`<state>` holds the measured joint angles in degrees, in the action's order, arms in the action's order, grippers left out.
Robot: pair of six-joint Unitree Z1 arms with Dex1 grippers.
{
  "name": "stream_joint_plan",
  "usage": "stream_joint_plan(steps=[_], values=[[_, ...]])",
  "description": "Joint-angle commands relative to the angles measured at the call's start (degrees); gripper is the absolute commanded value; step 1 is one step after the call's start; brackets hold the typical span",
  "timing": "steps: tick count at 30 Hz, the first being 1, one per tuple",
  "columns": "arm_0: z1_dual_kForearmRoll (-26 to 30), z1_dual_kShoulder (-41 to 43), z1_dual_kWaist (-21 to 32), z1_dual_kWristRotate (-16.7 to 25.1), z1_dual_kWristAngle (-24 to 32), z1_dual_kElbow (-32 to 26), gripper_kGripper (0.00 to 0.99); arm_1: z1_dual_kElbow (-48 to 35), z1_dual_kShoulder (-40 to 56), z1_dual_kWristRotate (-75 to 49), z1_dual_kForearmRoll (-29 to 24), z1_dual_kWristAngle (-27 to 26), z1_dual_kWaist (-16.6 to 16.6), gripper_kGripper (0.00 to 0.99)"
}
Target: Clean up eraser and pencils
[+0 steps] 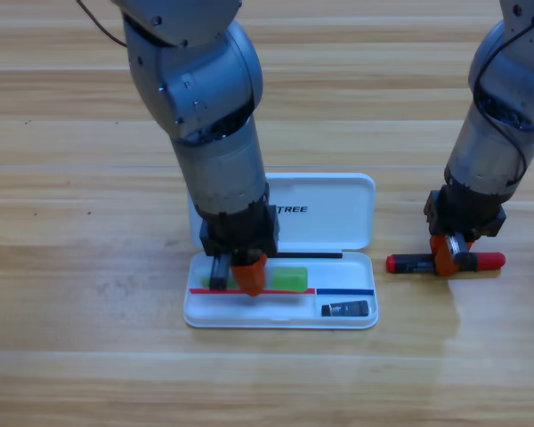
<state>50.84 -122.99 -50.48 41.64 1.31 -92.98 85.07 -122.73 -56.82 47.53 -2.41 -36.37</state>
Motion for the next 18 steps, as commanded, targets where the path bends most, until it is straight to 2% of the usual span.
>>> stream_joint_plan(steps=[1,6,18], values=[[0.4,-3.31,-1.99,-0.68,0.71,1.14,0.0,-0.96,7.68,3.21,5.64,-1.1,0.69,0.0],[0.49,-3.4,-2.07,-0.95,0.71,1.22,0.0,-1.05,11.2,4.7,8.81,-3.74,-0.37,0.0],[0.49,-4.54,-2.07,-0.86,0.8,1.4,0.0,-1.49,10.67,5.32,8.89,-3.74,-1.42,0.0]])
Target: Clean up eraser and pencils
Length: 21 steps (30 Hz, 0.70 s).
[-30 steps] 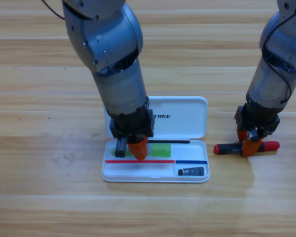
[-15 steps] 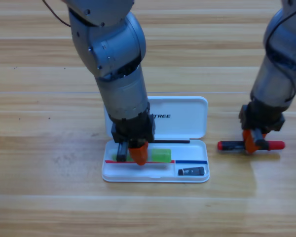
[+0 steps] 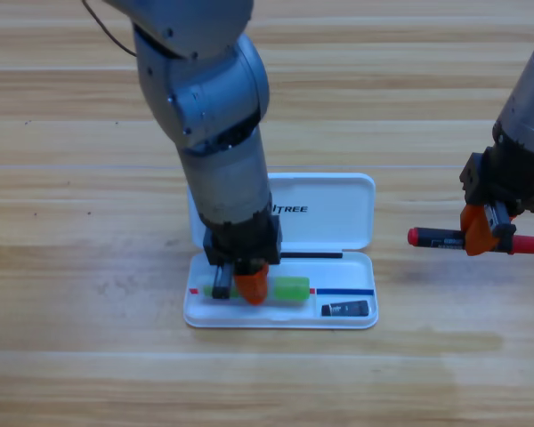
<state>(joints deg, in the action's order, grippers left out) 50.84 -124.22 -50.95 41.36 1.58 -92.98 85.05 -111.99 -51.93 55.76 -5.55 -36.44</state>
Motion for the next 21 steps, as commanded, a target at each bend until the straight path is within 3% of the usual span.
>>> stream_joint_plan(steps=[1,12,14,16,18,21], values=[[0.49,-3.31,-1.61,-0.66,0.53,1.39,0.0,-1.46,-0.07,0.42,0.75,-0.6,-1.36,0.0],[2.42,-2.34,-1.61,-0.75,0.26,0.16,0.0,-1.29,0.01,0.6,1.19,-0.6,-1.44,0.0],[3.57,-2.34,-1.61,-0.93,0.18,-0.36,0.451,-1.2,0.01,0.68,1.19,-0.6,-1.44,0.0],[4.45,-2.52,-1.61,-1.1,0.09,-1.07,0.841,-1.2,0.01,0.68,1.19,-0.6,-1.53,0.0],[4.62,-2.43,-1.61,-1.1,0.0,-1.16,0.957,-1.2,-0.07,0.77,1.28,-0.6,-1.71,0.0],[4.8,-2.26,-1.61,-1.1,-0.09,-1.07,0.985,-1.02,-0.16,1.04,1.28,-0.6,-1.97,0.0]])
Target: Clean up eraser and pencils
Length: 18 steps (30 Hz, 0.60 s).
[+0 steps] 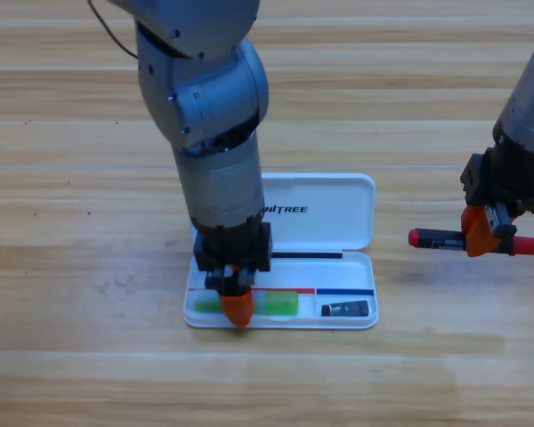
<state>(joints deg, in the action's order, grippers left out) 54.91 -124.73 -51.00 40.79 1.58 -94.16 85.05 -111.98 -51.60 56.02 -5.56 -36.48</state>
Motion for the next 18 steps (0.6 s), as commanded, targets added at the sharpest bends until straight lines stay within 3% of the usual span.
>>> stream_joint_plan(steps=[1,7,12,18], values=[[0.73,-1.66,-1.55,-0.53,-0.09,0.11,0.99,-0.93,-0.08,0.71,1.11,-0.6,-2.01,0.0],[1.25,-0.08,-1.55,-0.27,-0.44,-0.15,0.99,0.3,0.27,1.94,2.08,-0.6,-3.95,0.0],[3.54,8.53,-1.38,0.17,-1.67,0.73,0.989,3.64,-2.27,3.52,2.96,-0.6,-6.94,0.0],[4.51,23.65,6.79,3.77,-1.93,7.06,0.99,12.69,-9.39,6.07,4.8,0.55,-10.98,0.0]])
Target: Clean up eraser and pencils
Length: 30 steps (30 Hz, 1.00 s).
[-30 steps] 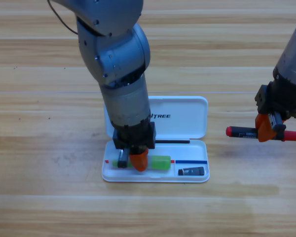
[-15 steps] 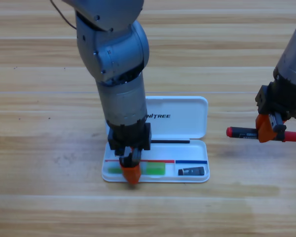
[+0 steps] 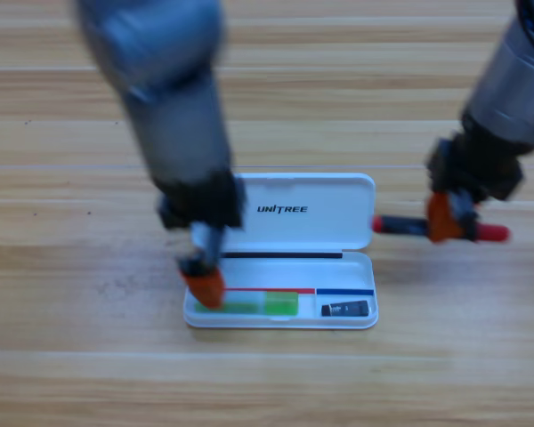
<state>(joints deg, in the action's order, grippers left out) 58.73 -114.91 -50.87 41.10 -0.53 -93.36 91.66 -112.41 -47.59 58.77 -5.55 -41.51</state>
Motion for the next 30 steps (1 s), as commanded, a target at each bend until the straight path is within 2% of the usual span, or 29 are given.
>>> stream_joint_plan(steps=[1,5,8,16,28,29,30], values=[[0.69,15.59,8.6,4.69,0.62,7.23,0.99,7.66,-10.38,2.5,2.32,0.9,-6.66,0.0],[0.6,18.4,15.28,8.91,2.82,9.78,0.989,13.99,-15.65,3.91,3.55,1.34,-9.2,0.0],[0.07,18.58,17.65,10.75,3.34,11.27,0.988,17.42,-18.55,4.88,3.9,1.34,-10.79,0.0],[-1.95,18.58,18.09,11.02,4.31,14.26,0.988,22.69,-23.65,5.93,3.99,1.51,-11.84,0.0],[-3.71,18.4,18.09,11.1,4.31,15.84,0.988,23.39,-24.53,6.28,3.99,1.86,-11.4,0.0],[-3.97,18.31,18.09,11.1,4.31,15.93,0.988,23.39,-24.44,6.37,3.9,1.86,-11.4,0.046],[-4.15,18.31,18.09,11.1,4.31,16.02,0.988,23.31,-24.26,6.46,3.9,1.86,-11.4,0.193]])
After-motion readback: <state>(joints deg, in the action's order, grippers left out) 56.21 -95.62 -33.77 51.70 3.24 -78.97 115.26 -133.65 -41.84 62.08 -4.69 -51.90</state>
